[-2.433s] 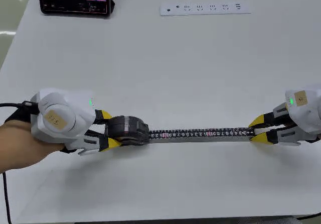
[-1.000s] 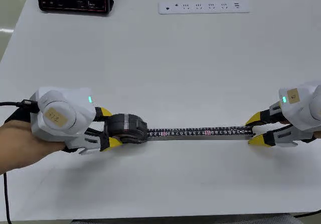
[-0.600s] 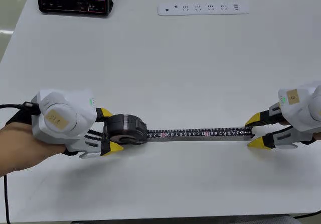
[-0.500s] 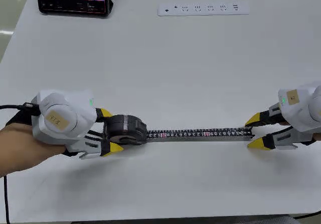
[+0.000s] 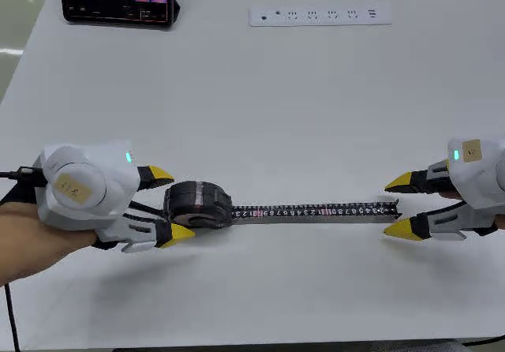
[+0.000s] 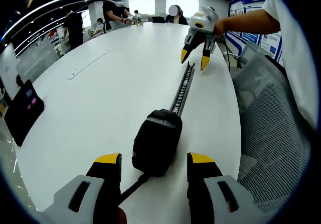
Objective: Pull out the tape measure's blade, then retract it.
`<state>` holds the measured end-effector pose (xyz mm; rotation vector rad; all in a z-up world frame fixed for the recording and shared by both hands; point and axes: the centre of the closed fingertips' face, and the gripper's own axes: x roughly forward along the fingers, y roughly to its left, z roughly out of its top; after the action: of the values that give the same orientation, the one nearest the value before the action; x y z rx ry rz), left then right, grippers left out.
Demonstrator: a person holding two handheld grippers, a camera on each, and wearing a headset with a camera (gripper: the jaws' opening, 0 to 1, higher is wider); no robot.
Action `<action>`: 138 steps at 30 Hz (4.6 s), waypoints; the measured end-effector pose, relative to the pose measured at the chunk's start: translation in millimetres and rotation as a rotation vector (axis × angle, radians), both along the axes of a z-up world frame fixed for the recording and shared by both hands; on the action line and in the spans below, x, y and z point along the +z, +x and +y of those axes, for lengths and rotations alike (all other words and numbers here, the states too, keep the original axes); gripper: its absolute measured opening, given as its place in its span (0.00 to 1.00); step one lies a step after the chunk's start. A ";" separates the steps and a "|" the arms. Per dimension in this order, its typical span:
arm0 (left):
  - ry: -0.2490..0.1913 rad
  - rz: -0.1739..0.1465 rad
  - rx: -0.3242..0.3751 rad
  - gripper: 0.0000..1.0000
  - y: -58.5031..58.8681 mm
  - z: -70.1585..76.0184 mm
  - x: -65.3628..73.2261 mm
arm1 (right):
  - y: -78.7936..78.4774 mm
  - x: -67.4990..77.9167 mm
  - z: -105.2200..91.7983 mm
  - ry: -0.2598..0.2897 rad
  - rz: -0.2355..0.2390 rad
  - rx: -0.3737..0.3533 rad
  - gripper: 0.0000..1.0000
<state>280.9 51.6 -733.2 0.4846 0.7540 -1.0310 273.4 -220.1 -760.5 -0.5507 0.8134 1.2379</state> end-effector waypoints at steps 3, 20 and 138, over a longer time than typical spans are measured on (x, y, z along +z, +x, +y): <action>-0.027 0.000 0.041 0.52 0.3 3.2 4.1 | 0.5 1.5 -0.3 0.019 0.006 -0.045 0.42; -0.098 -0.028 0.245 0.69 -2.0 19.2 17.1 | 1.2 14.6 1.2 0.047 -0.029 -0.187 0.63; -0.240 -0.047 0.426 0.87 -65.6 29.4 20.5 | -50.5 26.4 5.6 0.167 -0.140 -0.408 0.98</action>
<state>215.3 81.0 -712.7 0.1304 0.6449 -0.6958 222.9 -214.5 -734.1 -0.3115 0.6573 0.8704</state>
